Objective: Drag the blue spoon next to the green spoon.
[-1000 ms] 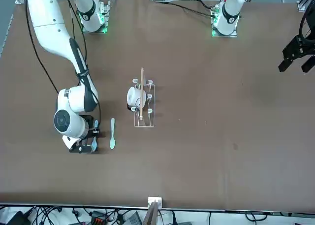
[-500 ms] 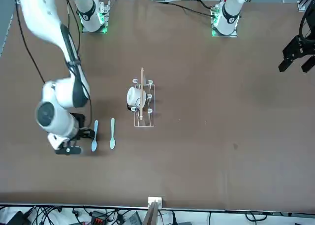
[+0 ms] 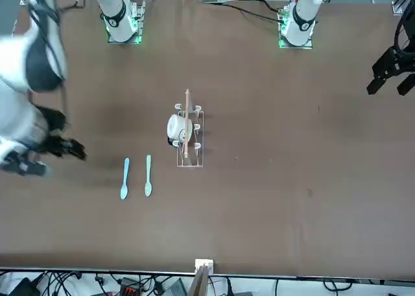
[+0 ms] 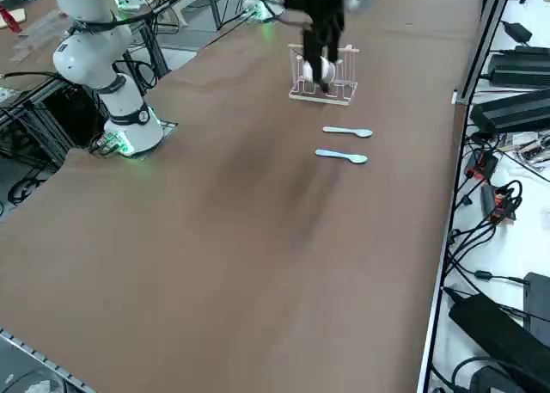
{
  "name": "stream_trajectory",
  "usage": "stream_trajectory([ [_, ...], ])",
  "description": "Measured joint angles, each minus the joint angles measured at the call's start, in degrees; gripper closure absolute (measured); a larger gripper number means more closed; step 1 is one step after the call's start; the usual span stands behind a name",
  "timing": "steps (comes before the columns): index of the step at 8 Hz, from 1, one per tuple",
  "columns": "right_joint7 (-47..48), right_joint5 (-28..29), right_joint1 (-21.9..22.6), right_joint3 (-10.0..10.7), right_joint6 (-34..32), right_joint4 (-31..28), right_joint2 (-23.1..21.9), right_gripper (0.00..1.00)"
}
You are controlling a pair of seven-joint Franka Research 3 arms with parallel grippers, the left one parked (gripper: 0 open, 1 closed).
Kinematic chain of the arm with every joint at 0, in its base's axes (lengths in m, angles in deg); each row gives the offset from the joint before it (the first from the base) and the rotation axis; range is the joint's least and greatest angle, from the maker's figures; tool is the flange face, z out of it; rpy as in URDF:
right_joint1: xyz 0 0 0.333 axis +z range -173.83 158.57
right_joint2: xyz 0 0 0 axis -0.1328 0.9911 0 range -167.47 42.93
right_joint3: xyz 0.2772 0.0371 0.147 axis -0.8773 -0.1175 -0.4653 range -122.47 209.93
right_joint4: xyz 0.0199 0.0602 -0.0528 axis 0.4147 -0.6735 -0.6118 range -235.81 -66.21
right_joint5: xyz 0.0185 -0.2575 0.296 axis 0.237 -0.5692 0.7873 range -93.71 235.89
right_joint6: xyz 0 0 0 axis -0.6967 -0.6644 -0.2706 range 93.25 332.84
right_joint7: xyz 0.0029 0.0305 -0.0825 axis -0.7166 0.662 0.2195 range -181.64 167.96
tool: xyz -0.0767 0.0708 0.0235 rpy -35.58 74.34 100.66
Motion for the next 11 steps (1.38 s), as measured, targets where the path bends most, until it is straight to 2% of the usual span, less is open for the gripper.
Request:
stream_trajectory([
  [2,0.0,-0.03,-0.33,1.06,-5.0,-0.4,-5.28,0.0],
  [4,-0.17,-0.03,-0.42,2.1,-8.55,-3.24,-8.24,0.0],
  [7,-0.16,-0.03,-0.35,2.04,-2.61,-14.79,-15.24,0.0],
  [9,-0.13,-0.02,-0.35,2.02,-2.54,-16.42,-17.52,0.0],
  [11,-0.13,0.13,-0.36,2.02,-2.12,-16.24,-17.39,0.0],
])
